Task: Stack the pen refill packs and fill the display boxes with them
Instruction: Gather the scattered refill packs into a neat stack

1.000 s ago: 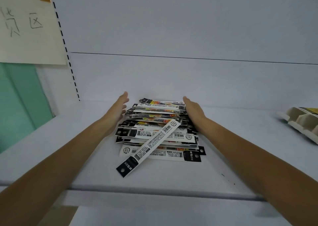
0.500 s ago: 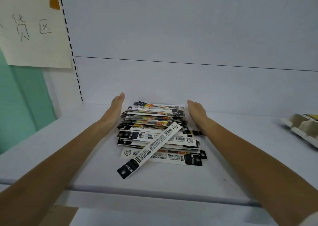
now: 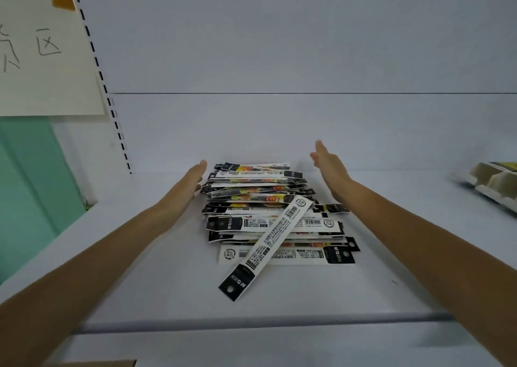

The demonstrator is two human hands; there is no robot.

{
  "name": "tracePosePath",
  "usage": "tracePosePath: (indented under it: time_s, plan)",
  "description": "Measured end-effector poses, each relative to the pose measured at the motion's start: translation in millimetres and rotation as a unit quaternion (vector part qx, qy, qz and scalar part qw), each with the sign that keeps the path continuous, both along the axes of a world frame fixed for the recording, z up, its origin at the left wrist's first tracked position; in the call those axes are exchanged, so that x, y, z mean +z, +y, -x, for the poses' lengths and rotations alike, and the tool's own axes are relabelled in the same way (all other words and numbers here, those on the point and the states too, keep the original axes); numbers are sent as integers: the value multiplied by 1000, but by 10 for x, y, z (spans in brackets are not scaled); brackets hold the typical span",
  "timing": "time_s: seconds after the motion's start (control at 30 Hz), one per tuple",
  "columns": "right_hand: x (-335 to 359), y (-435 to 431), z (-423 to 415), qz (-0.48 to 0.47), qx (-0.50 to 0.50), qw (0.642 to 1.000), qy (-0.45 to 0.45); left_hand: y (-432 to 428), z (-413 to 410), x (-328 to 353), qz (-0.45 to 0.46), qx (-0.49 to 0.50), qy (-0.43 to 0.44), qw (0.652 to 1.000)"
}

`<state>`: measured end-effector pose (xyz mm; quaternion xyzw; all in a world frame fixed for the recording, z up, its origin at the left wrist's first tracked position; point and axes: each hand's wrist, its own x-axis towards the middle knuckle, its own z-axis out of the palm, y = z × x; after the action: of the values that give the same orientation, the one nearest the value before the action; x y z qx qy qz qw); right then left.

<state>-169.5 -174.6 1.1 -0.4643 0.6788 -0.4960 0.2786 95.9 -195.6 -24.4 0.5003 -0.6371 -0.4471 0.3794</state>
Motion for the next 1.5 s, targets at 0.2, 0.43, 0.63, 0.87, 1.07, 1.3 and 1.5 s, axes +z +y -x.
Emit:
tracePosePath:
  time_s: [0.2,0.43,0.63,0.87,1.07,1.3,1.5]
  plan:
    - [-174,656,32,-24,-27,996,78,-900,-277,-558,-24,-42,-36,998]
    - [-123,569,-498,-25,17,997,74,318,157,0,26,-53,-99,993]
    - [-191,675,-150,-29,-36,999,-25,944,-15,156,242,-132,-317,908]
    - [-266,680,-437,8,29,998,-47,938,126,41,324,-205,-435,815]
    - [28,564,-126,21,42,990,131,985,188,140,471,-190,-488,710]
    - [108,56,-179,6,158,954,257,812,295,60,480,-146,-483,718]
    - [-54,-285,-280,-56,181,927,323,489,327,96,429,-114,-495,747]
